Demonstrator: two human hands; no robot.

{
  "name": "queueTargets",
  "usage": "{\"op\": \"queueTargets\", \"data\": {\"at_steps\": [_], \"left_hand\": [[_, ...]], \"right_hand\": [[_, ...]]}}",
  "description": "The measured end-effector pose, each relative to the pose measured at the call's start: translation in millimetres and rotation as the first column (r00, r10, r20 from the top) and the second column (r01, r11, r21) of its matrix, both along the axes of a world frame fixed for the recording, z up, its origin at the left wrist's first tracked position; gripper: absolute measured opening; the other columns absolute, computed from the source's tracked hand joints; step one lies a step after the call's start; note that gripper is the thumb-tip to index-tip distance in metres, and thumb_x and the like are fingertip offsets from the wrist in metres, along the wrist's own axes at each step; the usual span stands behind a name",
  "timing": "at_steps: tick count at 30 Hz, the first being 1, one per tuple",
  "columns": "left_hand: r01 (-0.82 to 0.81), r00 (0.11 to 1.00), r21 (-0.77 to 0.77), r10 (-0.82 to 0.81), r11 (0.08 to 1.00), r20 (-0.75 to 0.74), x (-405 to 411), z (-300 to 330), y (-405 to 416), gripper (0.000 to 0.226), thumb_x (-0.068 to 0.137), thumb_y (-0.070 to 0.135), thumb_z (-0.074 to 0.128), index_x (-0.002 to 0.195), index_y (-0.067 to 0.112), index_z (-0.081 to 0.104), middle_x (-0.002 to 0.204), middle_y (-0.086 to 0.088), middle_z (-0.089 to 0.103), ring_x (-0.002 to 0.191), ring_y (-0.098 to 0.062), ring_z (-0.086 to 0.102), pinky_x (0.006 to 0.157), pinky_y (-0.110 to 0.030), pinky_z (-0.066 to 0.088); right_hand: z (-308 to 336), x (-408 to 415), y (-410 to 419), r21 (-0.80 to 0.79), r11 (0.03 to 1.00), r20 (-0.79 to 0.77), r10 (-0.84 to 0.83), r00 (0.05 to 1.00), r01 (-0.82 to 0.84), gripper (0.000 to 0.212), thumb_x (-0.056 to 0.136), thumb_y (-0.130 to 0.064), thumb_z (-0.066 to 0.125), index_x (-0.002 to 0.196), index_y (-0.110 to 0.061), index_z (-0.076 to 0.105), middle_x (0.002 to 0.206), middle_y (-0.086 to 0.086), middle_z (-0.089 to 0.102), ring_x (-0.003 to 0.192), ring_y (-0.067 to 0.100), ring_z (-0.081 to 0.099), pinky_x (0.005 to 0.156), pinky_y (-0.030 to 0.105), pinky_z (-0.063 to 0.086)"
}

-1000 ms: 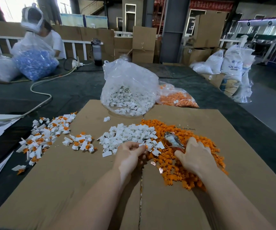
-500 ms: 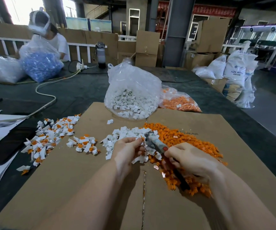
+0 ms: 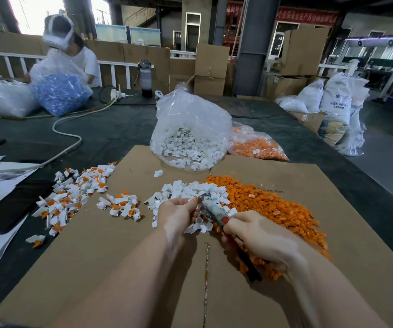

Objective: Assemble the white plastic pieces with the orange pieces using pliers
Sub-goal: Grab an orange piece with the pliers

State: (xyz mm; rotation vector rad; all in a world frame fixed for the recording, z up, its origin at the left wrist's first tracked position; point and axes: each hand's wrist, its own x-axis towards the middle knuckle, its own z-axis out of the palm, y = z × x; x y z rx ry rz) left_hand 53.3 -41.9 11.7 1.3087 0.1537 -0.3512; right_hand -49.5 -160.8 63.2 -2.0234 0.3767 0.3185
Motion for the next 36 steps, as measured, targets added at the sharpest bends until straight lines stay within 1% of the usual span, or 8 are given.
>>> {"op": "queueTargets", "data": {"at_steps": [5, 9, 19, 22, 25, 27, 34, 36], "left_hand": [[-0.007, 1.000, -0.008, 0.007, 1.000, -0.003, -3.0, -1.2, -2.0, 0.018, 0.087, 0.000, 0.059, 0.069, 0.003, 0.057, 0.047, -0.002, 0.055, 0.033, -0.001, 0.047, 0.035, -0.012, 0.038], [-0.009, 1.000, 0.018, 0.009, 1.000, 0.000, -5.0, -1.5, -3.1, 0.016, 0.087, 0.000, 0.060, 0.071, 0.001, 0.059, 0.054, -0.005, 0.055, 0.032, -0.001, 0.048, 0.034, -0.012, 0.036], [0.012, 0.999, 0.015, -0.012, 1.000, 0.037, -15.8, -6.6, -3.7, 0.018, 0.088, 0.001, 0.058, 0.070, 0.002, 0.057, 0.052, -0.005, 0.055, 0.034, -0.003, 0.049, 0.036, -0.013, 0.039], [0.080, 0.982, 0.118, -0.098, 0.990, 0.161, -25.2, -14.2, -4.3, 0.013, 0.087, 0.003, 0.061, 0.074, 0.004, 0.061, 0.053, -0.003, 0.058, 0.045, -0.010, 0.053, 0.048, -0.019, 0.044], [0.077, 0.884, 0.461, -0.274, 0.884, 0.379, -29.5, -22.9, -3.4, 0.008, 0.088, 0.014, 0.062, 0.088, 0.010, 0.068, 0.076, 0.000, 0.065, 0.071, -0.010, 0.057, 0.058, -0.012, 0.040], [0.046, 0.843, 0.545, -0.325, 0.837, 0.429, -30.2, -27.5, -2.3, 0.016, 0.090, 0.018, 0.059, 0.101, 0.014, 0.071, 0.093, 0.007, 0.065, 0.088, -0.005, 0.055, 0.067, -0.010, 0.035], [0.011, 0.802, 0.640, -0.389, 0.768, 0.453, -28.3, -35.6, -0.9, 0.025, 0.096, 0.020, 0.050, 0.114, 0.020, 0.066, 0.117, 0.005, 0.064, 0.112, -0.010, 0.054, 0.075, -0.008, 0.030], [0.020, 0.789, 0.649, -0.411, 0.761, 0.457, -26.7, -37.1, 0.2, 0.026, 0.097, 0.020, 0.047, 0.116, 0.022, 0.065, 0.120, 0.005, 0.063, 0.116, -0.010, 0.052, 0.079, -0.007, 0.030]], "right_hand": [[-4.9, 1.7, 0.5, -0.237, 0.971, 0.052, 0.040, 0.998, -0.026, 0.025, 0.092, -0.030, 0.048, 0.071, -0.017, 0.048, 0.054, -0.006, 0.045, 0.035, 0.003, 0.038, 0.037, 0.015, 0.029], [-8.7, 0.7, 2.2, -0.325, 0.946, 0.142, 0.037, 0.989, 0.011, 0.026, 0.092, -0.026, 0.050, 0.069, -0.019, 0.040, 0.064, -0.004, 0.043, 0.050, 0.007, 0.039, 0.045, 0.016, 0.029], [-29.2, -4.3, -5.6, -0.363, 0.915, 0.271, -0.077, 0.960, 0.176, 0.021, 0.085, -0.042, 0.060, 0.086, -0.022, 0.052, 0.083, -0.008, 0.048, 0.070, 0.006, 0.045, 0.054, 0.019, 0.030], [-40.2, -3.3, -19.0, -0.520, 0.783, 0.355, -0.165, 0.920, 0.341, 0.032, 0.083, -0.046, 0.061, 0.102, -0.022, 0.052, 0.098, -0.006, 0.050, 0.089, 0.012, 0.049, 0.072, 0.026, 0.040], [-52.0, -3.0, -34.9, -0.722, 0.556, 0.400, -0.149, 0.904, 0.411, 0.039, 0.084, -0.049, 0.057, 0.110, -0.019, 0.051, 0.104, -0.003, 0.050, 0.102, 0.016, 0.048, 0.086, 0.029, 0.041], [-59.7, -3.8, -43.3, -0.804, 0.438, 0.381, -0.140, 0.914, 0.402, 0.042, 0.086, -0.052, 0.053, 0.113, -0.020, 0.051, 0.110, -0.003, 0.049, 0.108, 0.016, 0.047, 0.089, 0.029, 0.037], [-73.7, -1.8, -50.0, -0.892, 0.278, 0.321, -0.165, 0.932, 0.357, 0.061, 0.086, -0.067, 0.038, 0.126, -0.022, 0.050, 0.125, 0.001, 0.050, 0.120, 0.019, 0.042, 0.100, 0.035, 0.030], [-72.9, -3.5, -42.5, -0.877, 0.247, 0.398, -0.108, 0.911, 0.413, 0.056, 0.086, -0.056, 0.051, 0.124, -0.016, 0.056, 0.122, 0.008, 0.056, 0.117, 0.027, 0.047, 0.101, 0.045, 0.030]]}}
